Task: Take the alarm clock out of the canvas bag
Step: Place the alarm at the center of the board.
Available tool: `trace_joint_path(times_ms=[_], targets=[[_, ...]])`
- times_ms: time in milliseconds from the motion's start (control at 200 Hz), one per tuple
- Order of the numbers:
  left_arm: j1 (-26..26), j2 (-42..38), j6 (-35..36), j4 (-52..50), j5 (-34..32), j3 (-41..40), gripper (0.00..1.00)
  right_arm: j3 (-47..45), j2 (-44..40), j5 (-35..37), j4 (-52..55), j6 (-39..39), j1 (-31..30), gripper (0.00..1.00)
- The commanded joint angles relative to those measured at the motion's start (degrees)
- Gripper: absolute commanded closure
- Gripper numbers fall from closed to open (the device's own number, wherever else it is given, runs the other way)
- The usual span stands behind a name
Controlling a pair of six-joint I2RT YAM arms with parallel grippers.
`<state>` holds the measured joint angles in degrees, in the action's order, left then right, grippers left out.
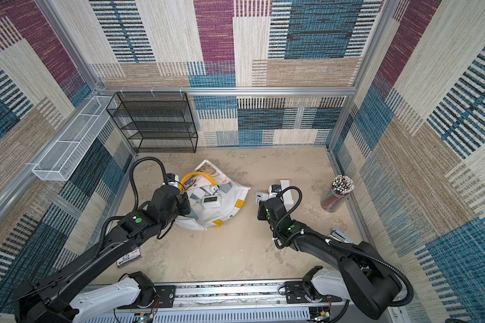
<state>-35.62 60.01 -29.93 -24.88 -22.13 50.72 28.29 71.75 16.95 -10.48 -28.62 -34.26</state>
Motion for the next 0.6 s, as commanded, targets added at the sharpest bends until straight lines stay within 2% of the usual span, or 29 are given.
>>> trace_joint_path(times_ms=[0,336,591], targets=[[0.08,-0.24,-0.48,-1.80,-1.32,-0.18,1.00,1.46,1.96,3.11,-1.05,0.65,0.20,0.73],[0.03,-0.38,-0.48,-1.65,-1.38,-0.29,1.00,5.86,10.67,7.28,-0.79,1.07,0.86,0.70],[0.02,-0.36,-0.06,-1.31,-1.42,-0.36,1.00,5.69,13.30,5.89,1.05,-0.31,0.79,0.63]])
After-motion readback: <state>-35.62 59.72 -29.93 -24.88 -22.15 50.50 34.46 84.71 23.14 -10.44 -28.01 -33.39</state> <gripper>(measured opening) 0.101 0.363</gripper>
